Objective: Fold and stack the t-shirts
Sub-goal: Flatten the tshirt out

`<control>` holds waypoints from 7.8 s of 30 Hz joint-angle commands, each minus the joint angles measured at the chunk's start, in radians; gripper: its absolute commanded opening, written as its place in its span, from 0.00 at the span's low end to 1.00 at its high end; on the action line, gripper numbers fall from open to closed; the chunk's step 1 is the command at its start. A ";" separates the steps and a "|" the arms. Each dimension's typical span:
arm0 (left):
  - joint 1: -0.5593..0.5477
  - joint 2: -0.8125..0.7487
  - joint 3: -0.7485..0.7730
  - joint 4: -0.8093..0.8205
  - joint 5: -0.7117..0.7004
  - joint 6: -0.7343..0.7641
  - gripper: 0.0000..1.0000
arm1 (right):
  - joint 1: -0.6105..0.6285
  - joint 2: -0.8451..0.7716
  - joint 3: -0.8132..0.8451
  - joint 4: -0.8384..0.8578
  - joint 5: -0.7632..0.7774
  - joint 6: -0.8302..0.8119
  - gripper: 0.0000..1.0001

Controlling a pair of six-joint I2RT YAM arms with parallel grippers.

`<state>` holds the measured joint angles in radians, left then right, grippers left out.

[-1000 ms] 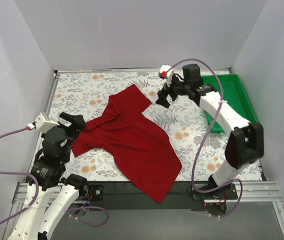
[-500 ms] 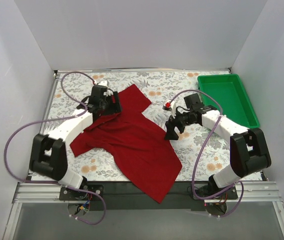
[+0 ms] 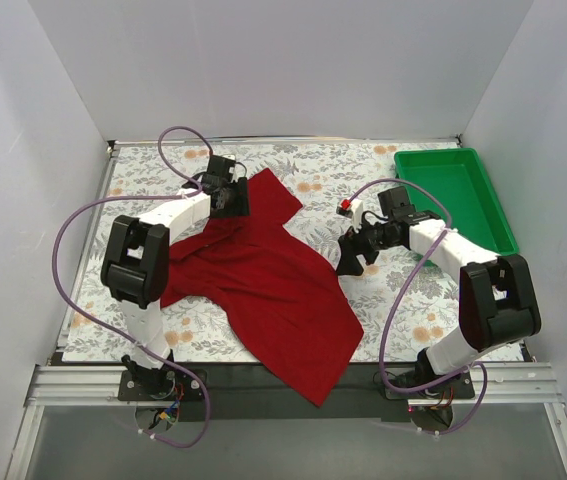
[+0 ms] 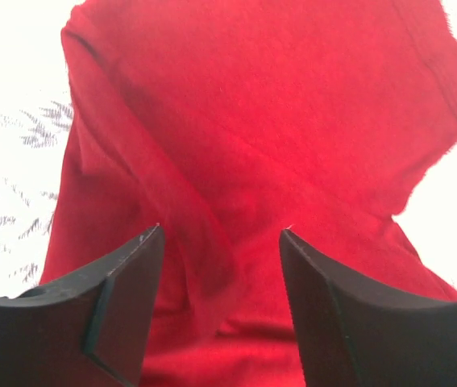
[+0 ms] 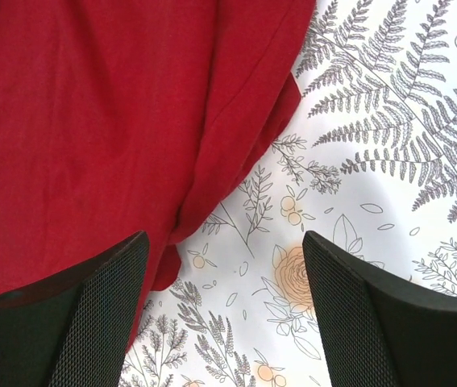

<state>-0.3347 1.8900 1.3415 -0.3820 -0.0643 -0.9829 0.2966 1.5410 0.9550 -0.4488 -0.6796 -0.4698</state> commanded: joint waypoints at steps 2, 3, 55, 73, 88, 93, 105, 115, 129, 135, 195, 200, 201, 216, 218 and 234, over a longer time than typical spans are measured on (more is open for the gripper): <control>0.006 0.046 0.090 -0.037 -0.048 0.035 0.52 | -0.017 0.004 -0.007 0.015 0.003 0.014 0.69; 0.006 0.050 0.091 -0.040 -0.054 0.038 0.50 | -0.019 0.005 -0.009 0.016 0.005 0.016 0.69; 0.304 -0.478 -0.180 -0.108 0.194 -0.185 0.59 | -0.010 -0.013 0.179 -0.137 0.249 -0.715 0.79; 0.249 -0.971 -0.850 -0.158 0.382 -0.635 0.49 | -0.105 -0.035 0.071 -0.140 0.184 -0.598 0.74; 0.115 -0.789 -0.906 -0.012 0.225 -0.718 0.45 | -0.139 0.019 0.071 -0.131 0.183 -0.651 0.72; 0.112 -0.766 -0.924 0.015 0.187 -0.701 0.40 | -0.139 0.056 0.085 -0.133 0.202 -0.731 0.72; 0.112 -0.782 -0.927 0.043 0.112 -0.671 0.00 | -0.154 0.244 0.194 -0.059 0.403 -0.684 0.65; 0.115 -1.051 -0.837 -0.162 0.032 -0.680 0.00 | -0.168 0.239 0.176 -0.083 0.387 -0.641 0.01; 0.227 -0.801 -0.293 -0.026 0.005 -0.631 0.00 | -0.203 0.168 0.860 -0.232 0.052 -0.287 0.01; 0.332 -0.222 0.501 0.129 0.289 -0.632 0.00 | -0.166 0.449 1.429 0.166 0.384 0.022 0.01; 0.161 -1.219 -0.571 -0.150 0.409 -0.366 0.70 | -0.244 -0.360 0.088 -0.303 -0.086 -0.421 0.68; 0.155 -0.759 -0.423 0.164 0.356 -0.098 0.68 | -0.244 -0.120 0.263 -0.249 -0.064 -0.351 0.64; 0.154 -0.682 -0.369 0.182 0.307 0.015 0.69 | -0.244 -0.092 0.313 -0.248 -0.061 -0.346 0.63; 0.230 -0.002 -0.016 0.394 0.435 0.872 0.48 | -0.246 0.168 0.490 -0.246 0.018 -0.380 0.63; 0.238 0.052 0.002 0.408 0.448 0.929 0.48 | -0.244 0.177 0.484 -0.246 0.020 -0.383 0.63; 0.391 0.175 -0.053 0.772 0.825 1.299 0.56 | -0.246 0.130 0.327 -0.245 -0.083 -0.423 0.63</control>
<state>0.0467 2.0476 1.2091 0.3885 0.6331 0.2344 0.0532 1.7176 1.3117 -0.6979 -0.6926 -0.8722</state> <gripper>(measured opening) 0.557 0.627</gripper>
